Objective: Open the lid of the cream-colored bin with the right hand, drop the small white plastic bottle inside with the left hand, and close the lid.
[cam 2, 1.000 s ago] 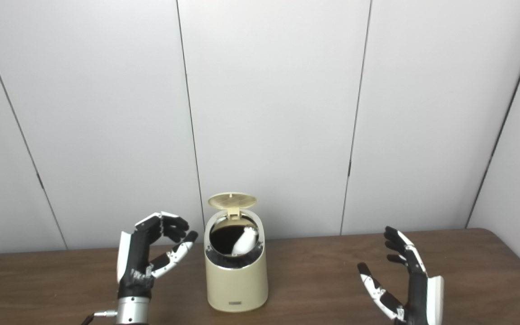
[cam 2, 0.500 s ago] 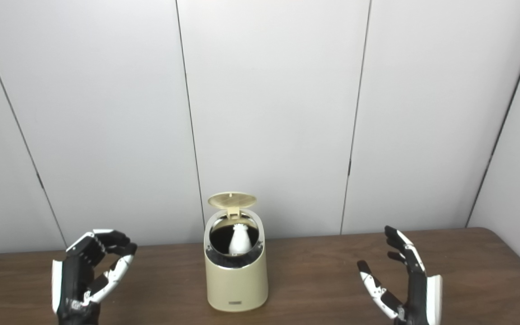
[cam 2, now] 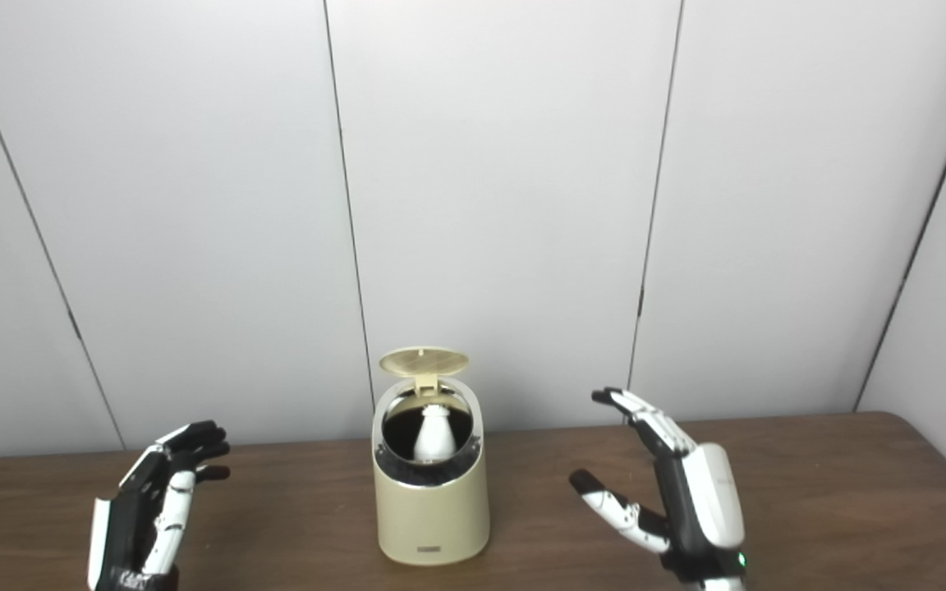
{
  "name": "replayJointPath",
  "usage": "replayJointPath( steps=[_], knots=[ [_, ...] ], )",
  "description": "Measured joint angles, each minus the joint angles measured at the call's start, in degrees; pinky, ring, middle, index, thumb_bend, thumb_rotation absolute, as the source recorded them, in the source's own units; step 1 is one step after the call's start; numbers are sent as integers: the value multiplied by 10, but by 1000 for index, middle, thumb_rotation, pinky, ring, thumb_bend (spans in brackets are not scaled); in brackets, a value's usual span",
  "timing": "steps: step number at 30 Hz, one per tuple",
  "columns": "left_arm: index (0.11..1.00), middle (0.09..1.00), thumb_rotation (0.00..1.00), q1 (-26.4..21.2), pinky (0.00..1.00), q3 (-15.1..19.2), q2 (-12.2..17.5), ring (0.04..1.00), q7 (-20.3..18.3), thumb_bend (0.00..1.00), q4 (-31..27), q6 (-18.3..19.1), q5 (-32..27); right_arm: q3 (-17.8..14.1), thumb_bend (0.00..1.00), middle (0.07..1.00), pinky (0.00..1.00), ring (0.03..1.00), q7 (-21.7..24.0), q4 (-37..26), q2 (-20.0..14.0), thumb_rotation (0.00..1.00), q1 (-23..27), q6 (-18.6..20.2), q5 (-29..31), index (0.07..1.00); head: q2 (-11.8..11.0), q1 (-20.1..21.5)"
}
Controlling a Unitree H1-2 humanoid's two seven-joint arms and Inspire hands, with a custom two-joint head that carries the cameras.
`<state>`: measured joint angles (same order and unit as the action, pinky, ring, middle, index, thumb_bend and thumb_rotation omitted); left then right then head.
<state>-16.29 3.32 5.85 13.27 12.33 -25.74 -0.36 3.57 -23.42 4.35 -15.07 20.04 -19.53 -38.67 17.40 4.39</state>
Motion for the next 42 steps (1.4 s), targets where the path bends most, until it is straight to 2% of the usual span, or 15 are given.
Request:
replayJointPath(
  steps=[2,4,6,11,16,19,24,27,34,38,42],
  knots=[
    [685,691,602,-1,584,0,-5,680,0,259,3,0,7,10,696,818,754,841,56,-49,-4,970,28,41,-10,802,1,-4],
    [685,691,602,-2,583,-1,-11,680,1,256,6,0,11,25,706,816,757,843,107,-86,-3,969,61,81,-27,800,1,-5],
    [688,693,596,-2,583,-2,-15,680,3,255,9,0,21,36,796,824,756,855,141,-103,1,991,82,107,-42,803,2,-9],
    [690,695,591,-2,582,3,-14,682,12,258,10,0,27,56,871,825,781,867,216,-106,5,996,110,162,-69,794,1,-12],
    [686,693,622,-2,584,4,-15,683,15,251,10,0,26,69,870,800,792,859,241,-98,4,996,141,180,-87,768,-6,-16],
    [683,689,633,-2,580,2,-16,678,17,257,10,0,27,83,865,771,794,839,245,-85,5,992,160,179,-93,738,-6,-16],
    [681,686,636,-2,576,2,-16,675,18,268,10,0,29,103,869,788,838,849,268,-51,3,1000,176,181,-100,755,-9,-18],
    [680,685,649,-3,577,2,-16,676,19,264,10,0,29,117,869,788,810,839,290,-26,3,985,188,190,-106,753,-10,-18],
    [681,688,681,-2,576,1,-17,676,21,250,10,0,30,124,850,784,880,847,311,-21,3,964,190,201,-110,750,-8,-20],
    [678,686,674,-2,576,0,-17,676,22,236,10,0,30,132,860,770,877,841,319,-21,2,968,190,204,-113,739,-8,-20],
    [678,686,675,-2,574,0,-17,675,23,234,9,0,30,133,859,701,833,796,317,-21,2,951,189,202,-113,678,-7,-20]
  ],
)
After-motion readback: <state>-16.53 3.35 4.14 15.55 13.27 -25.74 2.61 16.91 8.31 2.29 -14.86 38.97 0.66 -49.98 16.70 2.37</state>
